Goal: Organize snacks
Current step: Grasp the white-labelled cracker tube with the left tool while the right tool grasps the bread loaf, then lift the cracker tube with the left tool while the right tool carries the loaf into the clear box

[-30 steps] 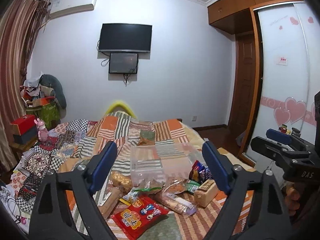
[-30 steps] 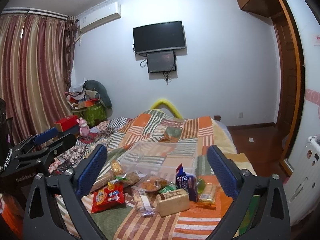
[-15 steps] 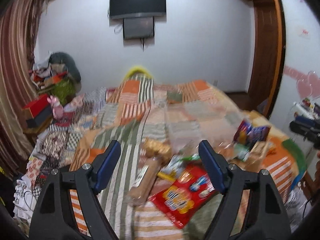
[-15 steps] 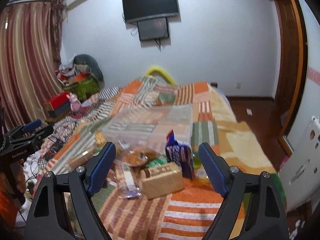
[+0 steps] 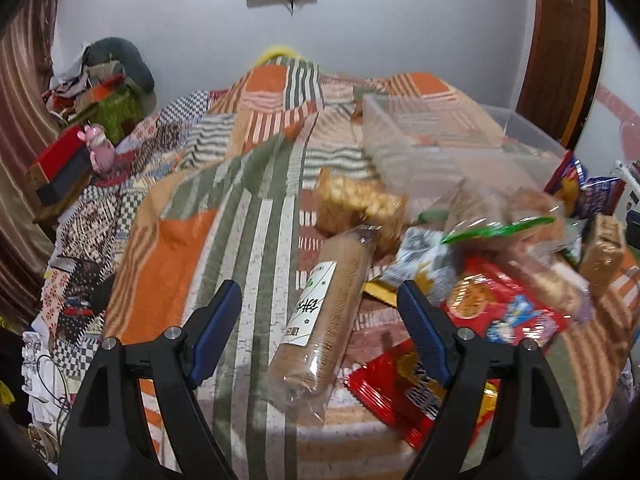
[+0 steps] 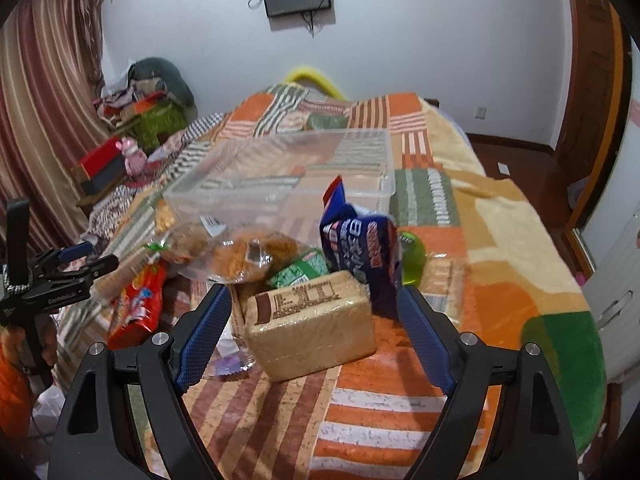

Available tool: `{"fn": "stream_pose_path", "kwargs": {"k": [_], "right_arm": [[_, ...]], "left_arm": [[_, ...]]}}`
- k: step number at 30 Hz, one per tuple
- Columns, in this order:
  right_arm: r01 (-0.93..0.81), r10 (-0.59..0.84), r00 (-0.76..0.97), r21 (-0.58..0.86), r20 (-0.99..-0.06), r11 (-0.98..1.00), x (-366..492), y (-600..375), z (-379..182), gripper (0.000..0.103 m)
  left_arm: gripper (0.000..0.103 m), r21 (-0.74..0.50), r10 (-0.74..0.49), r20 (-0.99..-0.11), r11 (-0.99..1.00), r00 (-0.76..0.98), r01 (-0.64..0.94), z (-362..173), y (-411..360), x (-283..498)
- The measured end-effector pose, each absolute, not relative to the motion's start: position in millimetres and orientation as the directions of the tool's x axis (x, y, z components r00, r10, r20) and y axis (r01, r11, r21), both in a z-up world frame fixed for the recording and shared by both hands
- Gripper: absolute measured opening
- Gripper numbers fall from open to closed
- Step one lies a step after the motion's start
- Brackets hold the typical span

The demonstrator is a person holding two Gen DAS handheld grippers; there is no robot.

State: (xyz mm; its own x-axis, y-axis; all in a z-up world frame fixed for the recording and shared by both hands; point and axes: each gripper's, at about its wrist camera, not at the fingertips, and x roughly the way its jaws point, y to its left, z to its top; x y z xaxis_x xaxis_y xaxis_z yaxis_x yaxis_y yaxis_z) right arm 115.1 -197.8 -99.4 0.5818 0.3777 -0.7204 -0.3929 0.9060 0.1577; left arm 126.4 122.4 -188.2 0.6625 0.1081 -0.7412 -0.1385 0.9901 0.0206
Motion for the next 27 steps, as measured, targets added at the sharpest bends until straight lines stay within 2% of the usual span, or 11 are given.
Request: {"fn": "stream_pose_path", "kwargs": {"k": [5, 9, 10, 14, 17, 27], "right_arm": [[-0.395, 0.372, 0.553, 0.159, -0.746, 0.905, 126, -194, -113, 0.083], [-0.399, 0.388, 0.524, 0.184, -0.758, 0.898, 131, -193, -120, 0.083], [-0.402, 0.39, 0.52, 0.185, -0.76, 0.897, 132, -191, -121, 0.083], [-0.411, 0.383, 0.52, 0.169, -0.763, 0.896, 130, -189, -124, 0.083], [-0.411, 0.389, 0.519, 0.177, -0.761, 0.894, 130, -192, -123, 0.081], [-0.395, 0.392, 0.548, 0.184, -0.739, 0.9, 118, -202, -107, 0.079]], "left_arm": [[0.068, 0.003, 0.084, -0.772, 0.992, 0.63, -0.129, -206, 128, 138], [0.052, -0.022, 0.043, -0.809, 0.995, 0.587, -0.102, -221, 128, 148], [0.051, -0.031, 0.032, -0.819, 0.995, 0.573, -0.1, -225, 129, 151], [0.046, -0.058, 0.014, -0.816, 0.993, 0.577, -0.106, -226, 131, 152], [0.036, -0.067, 0.008, -0.809, 0.992, 0.588, -0.106, -225, 130, 149], [0.035, -0.085, 0.017, -0.794, 0.987, 0.608, -0.138, -203, 130, 127]]}}
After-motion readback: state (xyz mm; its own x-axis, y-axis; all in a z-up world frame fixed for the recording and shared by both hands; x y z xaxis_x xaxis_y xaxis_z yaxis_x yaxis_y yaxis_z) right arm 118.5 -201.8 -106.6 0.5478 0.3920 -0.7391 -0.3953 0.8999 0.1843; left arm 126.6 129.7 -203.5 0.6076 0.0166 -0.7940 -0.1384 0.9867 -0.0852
